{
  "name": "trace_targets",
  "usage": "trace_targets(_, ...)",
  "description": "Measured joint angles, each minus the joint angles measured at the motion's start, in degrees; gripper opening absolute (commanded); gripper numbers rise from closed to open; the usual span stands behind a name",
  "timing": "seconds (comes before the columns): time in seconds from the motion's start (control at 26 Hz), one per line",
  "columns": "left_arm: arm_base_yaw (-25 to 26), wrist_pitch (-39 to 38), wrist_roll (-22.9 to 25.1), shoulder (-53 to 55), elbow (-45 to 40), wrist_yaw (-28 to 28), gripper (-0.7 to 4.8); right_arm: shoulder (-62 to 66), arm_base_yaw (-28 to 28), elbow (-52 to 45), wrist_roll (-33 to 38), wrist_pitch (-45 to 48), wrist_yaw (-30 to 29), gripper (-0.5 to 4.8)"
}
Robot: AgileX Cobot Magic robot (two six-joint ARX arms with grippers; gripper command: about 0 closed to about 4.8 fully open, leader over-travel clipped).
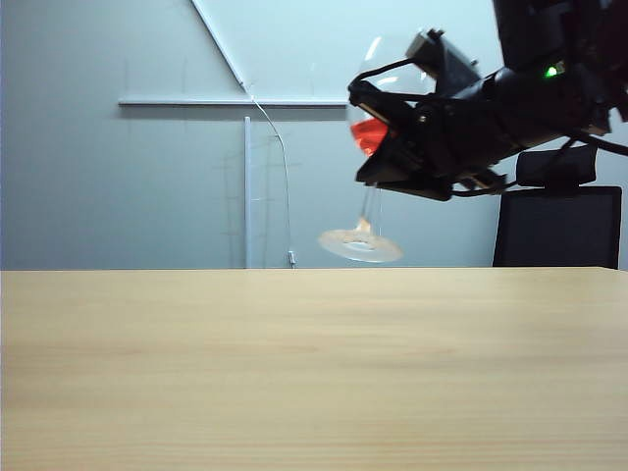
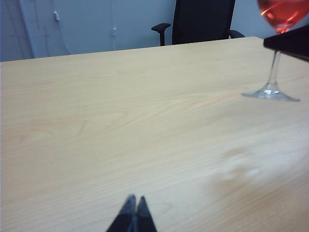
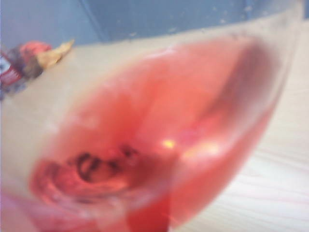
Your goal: Gently pick up the goblet, rotate it counterclockwise for two full turns (viewing from above), and then place it back on the table.
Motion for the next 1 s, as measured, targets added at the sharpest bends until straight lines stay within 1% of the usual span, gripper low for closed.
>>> trace_targets(0.04,0.00,0.00,0.02,0.00,0.00,0.00,-0.05,1.03,0.00,1.29,0.11,-0.50,-2.73,-0.06)
trace_targets(0.15,0.00,0.00,0.02,0.00,0.00,0.00,-0.05,3.63,0.04,4.00,0.35,-1.64,-8.13,-0.06)
trace_targets(0.27,0.00,0.00,0.02,0.00,-0.02,0.00,-0.05,6.43,0.04,6.21,0.15,-1.79,-11.63,-0.06)
trace_targets(0.35,-0.04,0.00,0.00,0.00,-0.02,0.00,-0.05,8.83,0.04,8.07,-1.42,-1.86,-13.97,-0.06)
trace_targets(0.38,-0.07,0.00,0.02,0.00,-0.02,0.00,-0.05,9.73,0.02,8.70,-2.47,-1.92,-16.15,-0.06)
trace_targets(0.42,-0.07,0.00,0.00,0.00,0.00,0.00,-0.05,10.95,0.02,9.55,-3.89,-1.97,-19.74,-0.06)
trace_targets(0.46,-0.07,0.00,0.00,0.00,-0.02,0.00,-0.05,11.28,0.07,9.81,-4.26,-2.08,-21.49,-0.06)
trace_targets(0.54,-0.07,0.00,0.00,0.00,0.00,0.00,-0.05,11.41,0.09,10.10,-5.60,-3.08,-23.56,-0.06)
trace_targets(0.73,-0.07,0.00,0.02,0.00,0.00,0.00,-0.05,11.43,0.26,10.12,-12.11,-5.14,-24.02,-0.06)
trace_targets(0.77,-0.07,0.00,0.02,0.00,-0.02,0.00,-0.05,11.43,0.26,10.12,-16.17,-5.01,-22.91,-0.06)
trace_targets(0.81,-0.07,0.00,0.00,0.00,-0.02,0.00,-0.05,11.43,0.26,10.12,-18.27,-4.81,-22.43,-0.06)
trace_targets(0.84,-0.07,0.00,0.00,-0.02,-0.02,0.00,-0.05,11.56,0.31,10.12,-21.73,-4.09,-21.62,-0.06)
trace_targets(0.92,-0.07,0.00,0.02,-0.02,-0.02,0.00,-0.05,12.68,0.31,10.14,-25.55,-1.07,-21.42,-0.06)
trace_targets(1.0,-0.07,0.00,0.02,-0.02,0.00,0.00,-0.05,14.60,0.31,10.16,-26.60,2.60,-21.42,-0.06)
